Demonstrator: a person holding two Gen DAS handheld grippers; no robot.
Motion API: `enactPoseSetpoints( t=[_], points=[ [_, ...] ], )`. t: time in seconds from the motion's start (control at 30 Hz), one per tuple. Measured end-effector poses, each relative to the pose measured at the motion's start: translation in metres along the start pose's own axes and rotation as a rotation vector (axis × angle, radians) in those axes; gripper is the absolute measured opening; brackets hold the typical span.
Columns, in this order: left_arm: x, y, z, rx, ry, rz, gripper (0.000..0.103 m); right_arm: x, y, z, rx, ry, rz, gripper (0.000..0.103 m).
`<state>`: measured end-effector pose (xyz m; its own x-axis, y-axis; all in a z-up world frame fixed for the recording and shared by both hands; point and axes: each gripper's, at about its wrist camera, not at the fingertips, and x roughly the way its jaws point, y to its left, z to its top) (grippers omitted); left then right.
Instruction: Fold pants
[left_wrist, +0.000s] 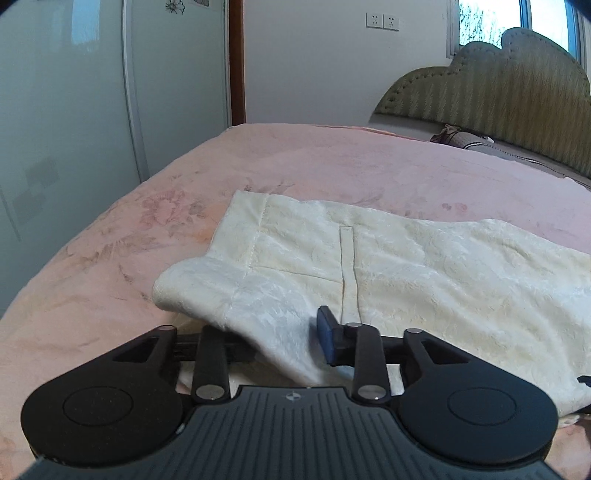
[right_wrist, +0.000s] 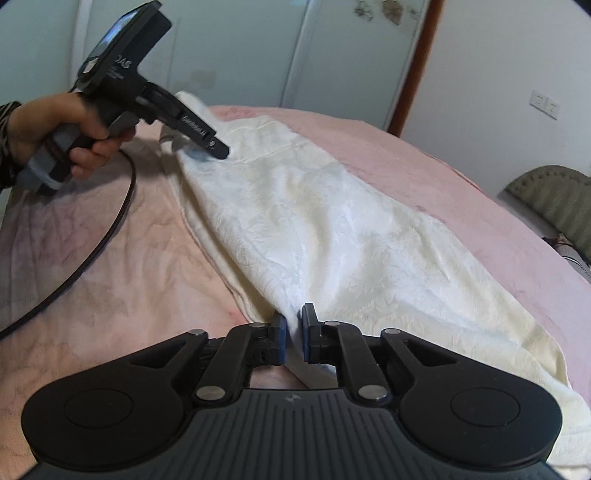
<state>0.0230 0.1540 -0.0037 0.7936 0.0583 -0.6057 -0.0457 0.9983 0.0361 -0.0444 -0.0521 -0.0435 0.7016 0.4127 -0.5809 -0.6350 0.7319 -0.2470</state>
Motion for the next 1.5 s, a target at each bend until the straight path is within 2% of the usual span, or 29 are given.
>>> enactPoseSetpoints(
  t=[0.07,0.13,0.2,0.23,0.3,0.37,0.4,0.47,0.5,0.53,0.57,0.6,0.7,0.77,0.8,0.93,1.0,1.1,1.17,1.2,1.3,1.33,1.37,1.4,1.47,1.5],
  points=[
    [-0.005,0.001,0.001,0.004,0.003,0.029,0.052,-0.006,0.004,0.0,-0.037,0.002,-0.017,0.012],
    [-0.012,0.003,0.001,0.026,-0.01,0.096,0.069,-0.017,0.004,-0.001,-0.059,0.004,-0.005,0.021],
    [-0.018,0.006,0.0,0.04,-0.02,0.154,0.072,-0.032,-0.005,-0.004,-0.021,0.001,0.056,0.034],
    [-0.021,0.008,0.001,0.037,-0.024,0.189,0.072,-0.041,-0.013,-0.008,0.013,-0.012,0.073,0.037],
    [-0.032,0.005,0.006,0.04,-0.065,0.266,0.071,-0.054,-0.031,-0.016,0.089,-0.03,0.036,0.037],
    [-0.048,-0.006,0.012,0.059,-0.144,0.281,0.071,-0.064,-0.057,-0.028,0.2,-0.032,-0.032,0.037],
    [-0.055,-0.015,0.016,0.071,-0.181,0.262,0.072,-0.068,-0.07,-0.035,0.263,-0.03,-0.067,0.037],
    [-0.066,-0.039,0.024,0.119,-0.221,0.154,0.072,-0.077,-0.1,-0.055,0.424,-0.013,-0.149,0.037],
    [-0.069,-0.055,0.027,0.152,-0.227,0.067,0.073,-0.08,-0.114,-0.066,0.503,0.007,-0.177,0.039],
    [-0.07,-0.071,0.029,0.185,-0.223,-0.023,0.073,-0.082,-0.125,-0.077,0.575,0.046,-0.189,0.046],
    [-0.071,-0.089,0.029,0.224,-0.214,-0.128,0.074,-0.082,-0.135,-0.09,0.63,0.098,-0.196,0.048],
    [-0.071,-0.11,0.027,0.265,-0.206,-0.239,0.074,-0.085,-0.137,-0.1,0.647,0.106,-0.204,0.048],
    [-0.074,-0.168,0.018,0.366,-0.165,-0.507,0.074,-0.109,-0.147,-0.116,0.75,0.046,-0.198,0.048],
    [-0.073,-0.203,0.008,0.442,-0.153,-0.658,0.074,-0.124,-0.158,-0.122,0.798,0.027,-0.289,0.048],
    [-0.073,-0.222,0.002,0.49,-0.157,-0.703,0.074,-0.131,-0.166,-0.124,0.81,0.022,-0.345,0.048],
    [-0.059,-0.274,-0.021,0.618,-0.151,-0.731,0.07,-0.15,-0.209,-0.121,0.856,-0.046,-0.489,0.049],
    [-0.048,-0.284,-0.028,0.62,-0.116,-0.752,0.061,-0.145,-0.232,-0.11,0.842,-0.063,-0.529,0.049],
    [-0.035,-0.289,-0.036,0.596,-0.05,-0.777,0.048,-0.119,-0.266,-0.09,0.794,-0.034,-0.553,0.052],
    [-0.029,-0.284,-0.038,0.571,-0.045,-0.787,0.043,-0.089,-0.288,-0.078,0.761,0.023,-0.559,0.054],
    [-0.03,-0.284,-0.039,0.564,-0.049,-0.792,0.04,-0.073,-0.298,-0.075,0.749,0.061,-0.562,0.058],
    [-0.028,-0.281,-0.039,0.545,-0.051,-0.805,0.039,-0.019,-0.322,-0.074,0.721,0.223,-0.601,0.063],
    [-0.027,-0.279,-0.04,0.538,-0.049,-0.811,0.039,-0.006,-0.325,-0.076,0.681,0.282,-0.625,0.063],
    [-0.027,-0.279,-0.039,0.53,-0.048,-0.817,0.039,0.008,-0.325,-0.079,0.612,0.363,-0.681,0.063],
    [-0.025,-0.278,-0.039,0.521,-0.046,-0.823,0.039,0.011,-0.323,-0.082,0.554,0.407,-0.735,0.064],
    [-0.021,-0.277,-0.035,0.502,-0.033,-0.835,0.039,-0.002,-0.314,-0.087,0.461,0.43,-0.88,0.078],
    [-0.019,-0.276,-0.034,0.494,-0.027,-0.839,0.039,-0.015,-0.31,-0.092,0.452,0.429,-0.944,0.093]
  ],
)
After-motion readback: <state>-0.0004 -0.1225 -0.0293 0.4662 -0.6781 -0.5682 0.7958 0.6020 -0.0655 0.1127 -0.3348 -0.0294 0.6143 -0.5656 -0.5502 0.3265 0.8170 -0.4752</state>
